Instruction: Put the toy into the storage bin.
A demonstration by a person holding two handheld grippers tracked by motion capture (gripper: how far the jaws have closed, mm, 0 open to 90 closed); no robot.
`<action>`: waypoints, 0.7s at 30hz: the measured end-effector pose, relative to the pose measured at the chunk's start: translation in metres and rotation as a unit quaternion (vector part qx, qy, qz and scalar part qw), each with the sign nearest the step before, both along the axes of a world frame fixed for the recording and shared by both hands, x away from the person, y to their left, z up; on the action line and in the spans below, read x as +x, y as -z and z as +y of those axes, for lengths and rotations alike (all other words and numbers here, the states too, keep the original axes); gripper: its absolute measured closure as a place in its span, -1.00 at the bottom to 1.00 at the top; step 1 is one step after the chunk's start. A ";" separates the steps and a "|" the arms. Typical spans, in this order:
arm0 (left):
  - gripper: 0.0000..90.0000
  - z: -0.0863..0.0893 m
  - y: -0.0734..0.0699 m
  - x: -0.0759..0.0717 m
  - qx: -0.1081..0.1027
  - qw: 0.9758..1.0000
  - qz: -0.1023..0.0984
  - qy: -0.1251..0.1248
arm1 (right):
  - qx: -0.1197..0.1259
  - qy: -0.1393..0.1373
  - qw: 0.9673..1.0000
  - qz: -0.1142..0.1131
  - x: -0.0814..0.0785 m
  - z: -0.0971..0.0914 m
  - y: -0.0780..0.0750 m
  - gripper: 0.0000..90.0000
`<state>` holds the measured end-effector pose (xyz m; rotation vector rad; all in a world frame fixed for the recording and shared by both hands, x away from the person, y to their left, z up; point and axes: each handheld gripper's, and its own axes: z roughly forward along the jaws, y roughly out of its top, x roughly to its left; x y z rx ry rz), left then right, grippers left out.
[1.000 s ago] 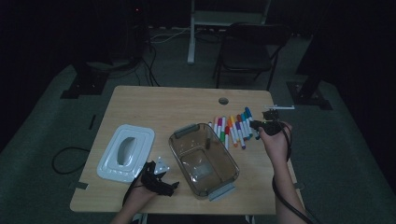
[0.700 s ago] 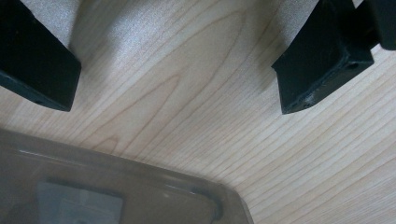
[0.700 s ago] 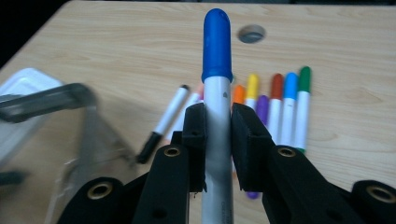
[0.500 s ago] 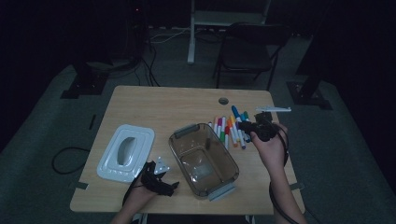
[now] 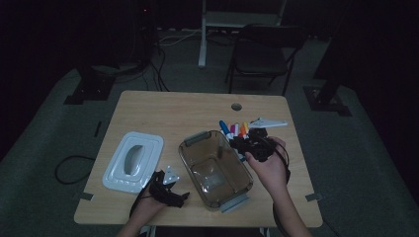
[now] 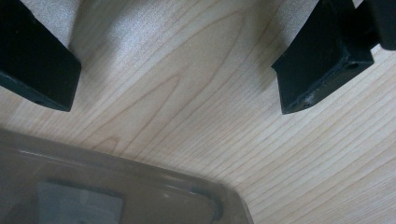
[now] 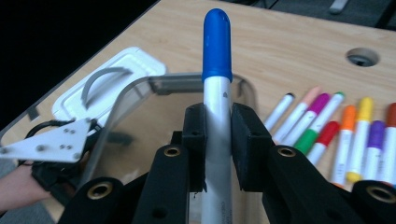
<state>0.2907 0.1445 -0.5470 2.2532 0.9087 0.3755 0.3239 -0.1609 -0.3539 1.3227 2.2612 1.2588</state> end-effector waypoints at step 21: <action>-0.99 0.000 0.000 0.000 -0.001 1.000 -0.001 -0.001 | -0.023 -0.062 0.997 0.046 -0.005 0.060 0.024 0.70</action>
